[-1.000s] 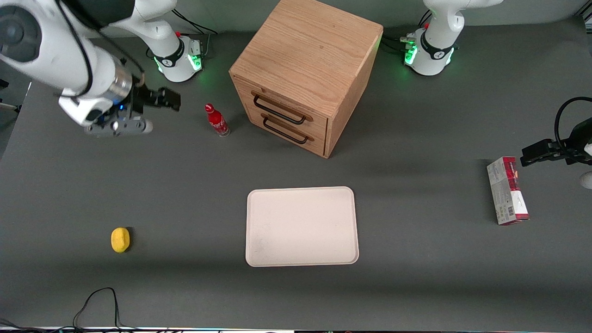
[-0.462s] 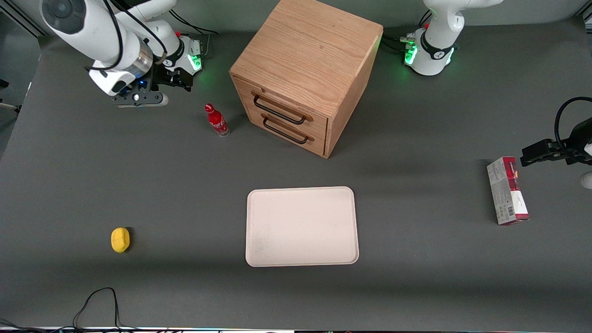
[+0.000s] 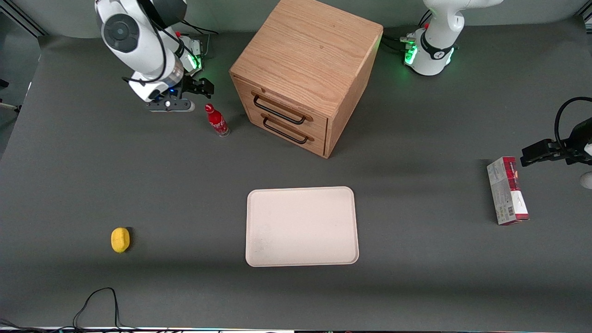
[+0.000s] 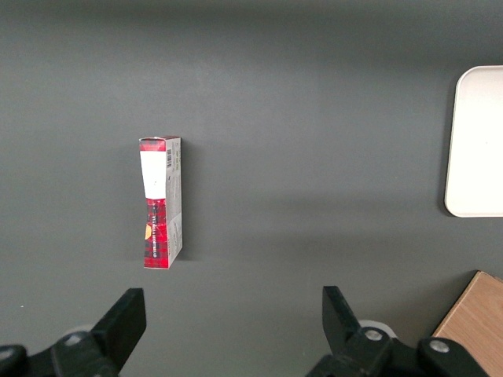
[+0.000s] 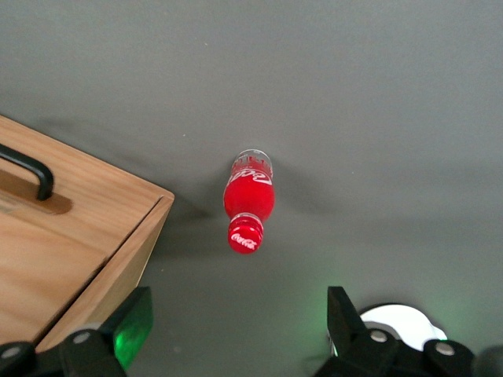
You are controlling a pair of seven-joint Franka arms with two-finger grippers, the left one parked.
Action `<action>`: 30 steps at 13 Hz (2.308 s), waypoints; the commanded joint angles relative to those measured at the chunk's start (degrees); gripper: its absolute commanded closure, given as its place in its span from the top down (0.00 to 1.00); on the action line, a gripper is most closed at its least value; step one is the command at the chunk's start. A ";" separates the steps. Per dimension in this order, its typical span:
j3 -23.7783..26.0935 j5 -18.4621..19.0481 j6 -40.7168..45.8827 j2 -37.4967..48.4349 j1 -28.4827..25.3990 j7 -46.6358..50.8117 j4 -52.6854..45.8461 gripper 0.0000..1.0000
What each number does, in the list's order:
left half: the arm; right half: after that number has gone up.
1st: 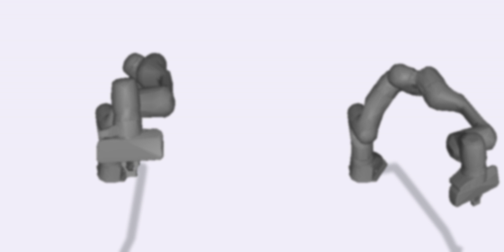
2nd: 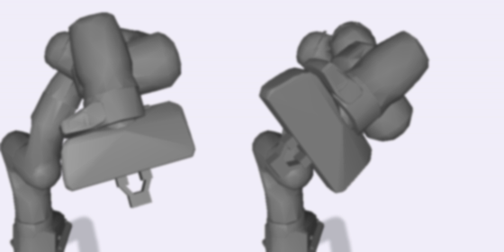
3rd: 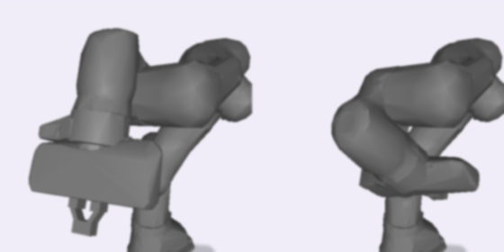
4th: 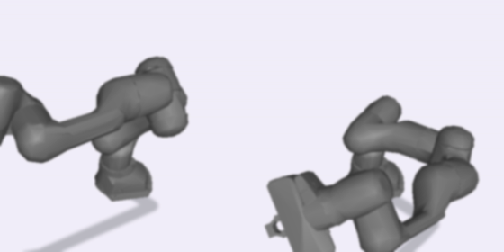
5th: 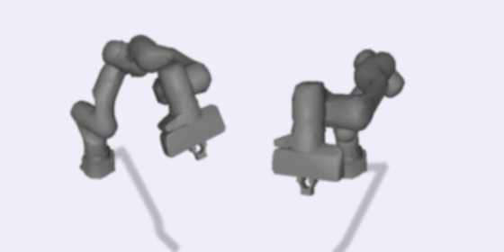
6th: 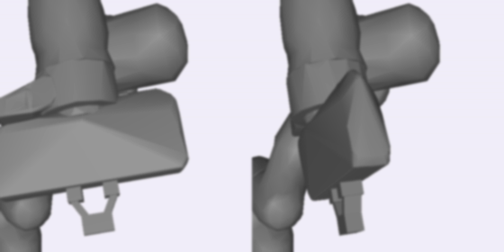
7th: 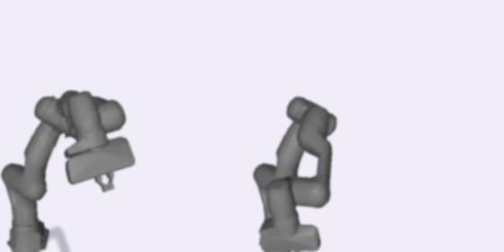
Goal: Place coke bottle on tray
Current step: 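Move the right gripper over the red Coca-Cola bottle beside the cabinet, then lower the right gripper around the bottle cap and close it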
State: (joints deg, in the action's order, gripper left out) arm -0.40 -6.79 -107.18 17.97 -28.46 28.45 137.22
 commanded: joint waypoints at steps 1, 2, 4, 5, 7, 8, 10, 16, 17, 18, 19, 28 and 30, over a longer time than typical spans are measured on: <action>-0.39 -1.20 -4.35 1.80 -0.71 1.17 4.89 0.99; -0.39 -1.29 -5.92 1.80 -2.37 1.17 6.11 0.98; -0.39 -1.21 -10.84 1.20 -3.79 3.79 8.84 0.98; -0.39 -1.20 -12.34 0.49 -5.44 4.24 9.29 0.97; -0.48 -1.20 -14.54 0.13 -5.99 4.25 11.30 0.96; -0.39 -1.20 -16.03 -0.04 -5.99 4.25 12.18 0.96; -0.48 -1.03 -17.36 -1.18 -5.99 3.64 12.72 0.95; -0.57 -0.68 -19.91 -4.52 -5.90 2.67 12.72 0.95; -0.83 -0.68 -20.18 -4.87 -5.81 1.79 12.72 0.94; -1.01 -0.68 -20.18 -5.14 -5.81 1.18 12.63 0.94; -1.09 -0.68 -20.18 -5.14 -5.64 0.74 12.63 0.93; -1.97 -0.68 -19.30 -4.26 -5.55 -1.55 12.72 0.78; -1.97 -0.68 -17.64 -3.74 -5.55 -1.82 12.63 0.68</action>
State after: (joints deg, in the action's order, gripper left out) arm -1.91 -6.82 -126.54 13.10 -33.89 28.42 149.98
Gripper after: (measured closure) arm 0.264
